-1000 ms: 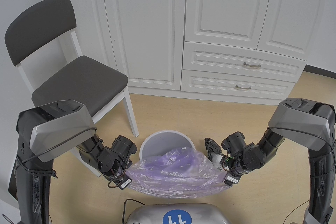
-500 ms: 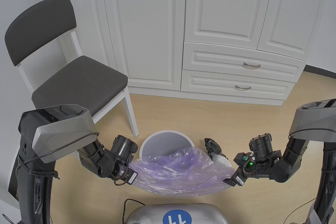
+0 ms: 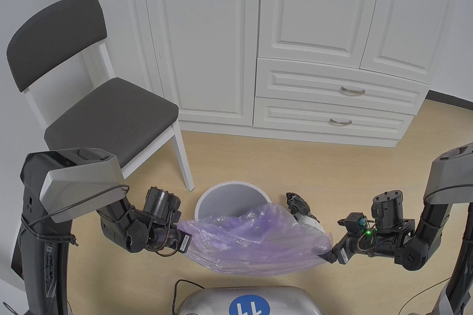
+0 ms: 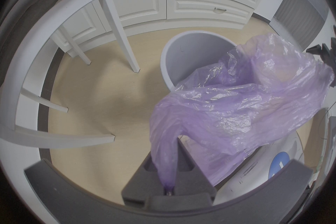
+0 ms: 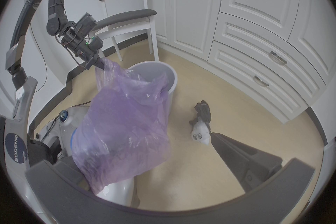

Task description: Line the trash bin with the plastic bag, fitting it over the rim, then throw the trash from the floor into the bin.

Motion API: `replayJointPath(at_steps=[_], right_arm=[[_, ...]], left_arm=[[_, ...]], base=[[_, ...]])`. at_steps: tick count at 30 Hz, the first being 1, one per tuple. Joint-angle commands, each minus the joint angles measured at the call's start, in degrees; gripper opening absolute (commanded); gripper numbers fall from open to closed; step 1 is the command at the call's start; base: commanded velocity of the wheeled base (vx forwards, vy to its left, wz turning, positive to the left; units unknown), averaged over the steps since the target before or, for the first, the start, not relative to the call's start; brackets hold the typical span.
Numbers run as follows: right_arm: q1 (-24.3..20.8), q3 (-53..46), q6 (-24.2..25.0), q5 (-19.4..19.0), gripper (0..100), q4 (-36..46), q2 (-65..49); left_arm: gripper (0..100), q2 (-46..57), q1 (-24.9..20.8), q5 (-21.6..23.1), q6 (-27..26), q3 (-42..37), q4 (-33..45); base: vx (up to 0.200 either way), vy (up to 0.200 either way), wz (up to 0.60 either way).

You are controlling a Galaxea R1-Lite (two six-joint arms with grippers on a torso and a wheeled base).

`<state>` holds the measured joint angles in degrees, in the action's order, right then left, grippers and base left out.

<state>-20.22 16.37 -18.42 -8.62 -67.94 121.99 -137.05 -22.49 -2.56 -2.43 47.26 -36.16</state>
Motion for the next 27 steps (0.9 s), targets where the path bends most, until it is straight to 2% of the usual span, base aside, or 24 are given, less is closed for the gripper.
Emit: replayJointPath(at_steps=[1, 8, 16, 23, 27], right_arm=[[-0.52, 0.15, 0.14, 0.27, 100, -0.18, 1.06], [-0.08, 4.63, 1.02, 0.53, 100, -0.09, 6.68], [-0.69, 12.54, 3.74, 1.5, 100, 0.44, 13.89], [-3.68, 16.59, 10.16, 1.59, 100, 0.53, 14.06], [-3.95, 17.82, 10.77, 2.03, 100, 0.88, 14.24]], left_arm=[[0, 0.99, 1.22, 0.36, 0.23, -0.15, -0.14], [0, 1.08, 2.28, 0.27, 0.67, -0.33, -3.31], [0, 2.4, 6.85, -0.25, -0.21, -0.24, -2.51], [0, 2.84, 10.45, 0.19, -1.18, -0.07, -2.69], [0, 2.13, 10.45, 0.27, -1.18, 0.2, -2.95]], base=[[-0.2, -0.2, 0.0], [0.0, 0.0, 0.0], [0.0, 0.0, 0.0], [0.0, 0.0, 0.0], [0.0, 0.0, 0.0]])
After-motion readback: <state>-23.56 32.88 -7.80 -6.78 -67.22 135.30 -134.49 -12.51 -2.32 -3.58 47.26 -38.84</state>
